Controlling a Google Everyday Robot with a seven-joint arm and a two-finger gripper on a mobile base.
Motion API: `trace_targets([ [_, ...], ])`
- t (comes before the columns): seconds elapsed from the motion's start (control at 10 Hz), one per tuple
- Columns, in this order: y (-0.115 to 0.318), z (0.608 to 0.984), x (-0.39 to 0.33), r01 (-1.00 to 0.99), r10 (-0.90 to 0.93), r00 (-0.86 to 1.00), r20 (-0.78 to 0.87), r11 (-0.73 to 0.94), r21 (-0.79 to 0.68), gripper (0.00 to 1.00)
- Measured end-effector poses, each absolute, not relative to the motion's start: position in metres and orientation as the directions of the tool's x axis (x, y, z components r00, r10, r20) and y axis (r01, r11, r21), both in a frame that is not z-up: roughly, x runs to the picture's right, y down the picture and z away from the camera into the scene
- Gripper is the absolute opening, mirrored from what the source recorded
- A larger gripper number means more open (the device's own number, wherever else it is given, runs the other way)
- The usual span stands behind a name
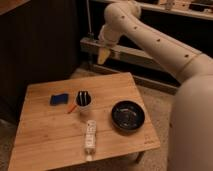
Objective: Move the arm in a circular motion
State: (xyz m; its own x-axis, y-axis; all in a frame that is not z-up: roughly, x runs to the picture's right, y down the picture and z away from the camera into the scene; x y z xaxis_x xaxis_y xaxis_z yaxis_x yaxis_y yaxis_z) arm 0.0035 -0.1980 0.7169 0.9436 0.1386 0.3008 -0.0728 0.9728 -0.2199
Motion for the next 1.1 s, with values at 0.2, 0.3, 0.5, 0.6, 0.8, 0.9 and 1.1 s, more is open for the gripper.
trace_targets([
  [0.2,-0.18,0.716,0.037,-0.127,0.185,0.949,0.256,0.965,-0.229,0.8],
  [0.3,-0.168,0.713,0.048,-0.149,0.204,0.951,0.231,0.961,-0.232,0.8],
  [0.5,-0.145,0.701,0.046,-0.158,0.209,0.954,0.214,0.96,-0.233,0.8],
  [0.6,-0.126,0.688,0.038,-0.157,0.207,0.956,0.206,0.959,-0.234,0.8],
  [0.8,-0.091,0.668,0.035,-0.168,0.213,0.96,0.179,0.956,-0.239,0.8],
  [0.9,-0.067,0.658,0.042,-0.178,0.22,0.963,0.158,0.953,-0.246,0.8],
  [1.1,-0.028,0.645,0.048,-0.173,0.218,0.965,0.143,0.947,-0.271,0.8],
])
